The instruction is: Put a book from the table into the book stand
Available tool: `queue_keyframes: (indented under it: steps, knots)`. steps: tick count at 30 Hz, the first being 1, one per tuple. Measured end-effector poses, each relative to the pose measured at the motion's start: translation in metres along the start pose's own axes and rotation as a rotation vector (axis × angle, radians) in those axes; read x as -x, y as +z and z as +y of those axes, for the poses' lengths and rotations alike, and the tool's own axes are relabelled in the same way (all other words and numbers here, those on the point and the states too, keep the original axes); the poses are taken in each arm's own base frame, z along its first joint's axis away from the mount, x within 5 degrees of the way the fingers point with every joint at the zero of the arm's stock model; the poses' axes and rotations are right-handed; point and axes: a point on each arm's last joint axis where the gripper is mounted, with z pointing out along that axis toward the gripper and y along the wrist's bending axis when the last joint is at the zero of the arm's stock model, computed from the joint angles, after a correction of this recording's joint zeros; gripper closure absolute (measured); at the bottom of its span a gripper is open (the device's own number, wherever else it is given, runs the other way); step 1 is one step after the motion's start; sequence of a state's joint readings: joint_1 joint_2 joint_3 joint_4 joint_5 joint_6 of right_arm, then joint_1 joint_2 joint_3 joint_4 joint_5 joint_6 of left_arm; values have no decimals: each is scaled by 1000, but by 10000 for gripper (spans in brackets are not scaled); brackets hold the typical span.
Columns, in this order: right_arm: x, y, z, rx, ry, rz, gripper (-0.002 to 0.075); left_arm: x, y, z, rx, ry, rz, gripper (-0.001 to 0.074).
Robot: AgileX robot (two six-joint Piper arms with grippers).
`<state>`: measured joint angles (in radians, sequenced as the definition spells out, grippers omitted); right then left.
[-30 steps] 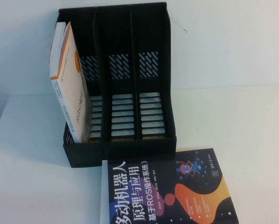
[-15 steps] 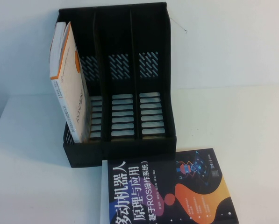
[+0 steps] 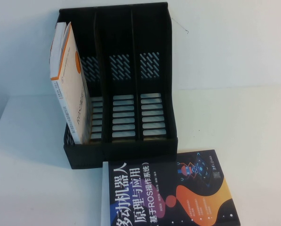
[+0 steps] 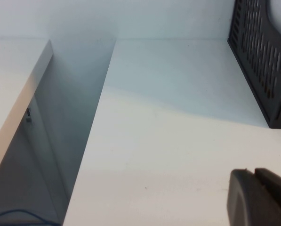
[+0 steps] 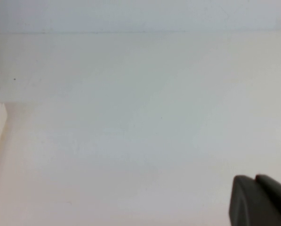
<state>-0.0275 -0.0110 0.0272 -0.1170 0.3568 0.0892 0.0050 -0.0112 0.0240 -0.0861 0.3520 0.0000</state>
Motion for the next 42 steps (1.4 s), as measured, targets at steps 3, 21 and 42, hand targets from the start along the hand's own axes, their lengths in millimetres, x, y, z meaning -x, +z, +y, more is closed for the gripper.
queue_keyframes:
  steps: [3, 21, 42]
  knots:
    - [0, 0, 0, 0, 0, 0, 728, 0, 0, 0, 0, 0, 0, 738]
    - [64, -26, 6, 70, 2, -780, 728, 58, -21, 0, 0, 2, -692, 738]
    - [75, -40, 2, 97, 146, -967, 728, 80, -48, 4, 15, -57, -1081, 738]
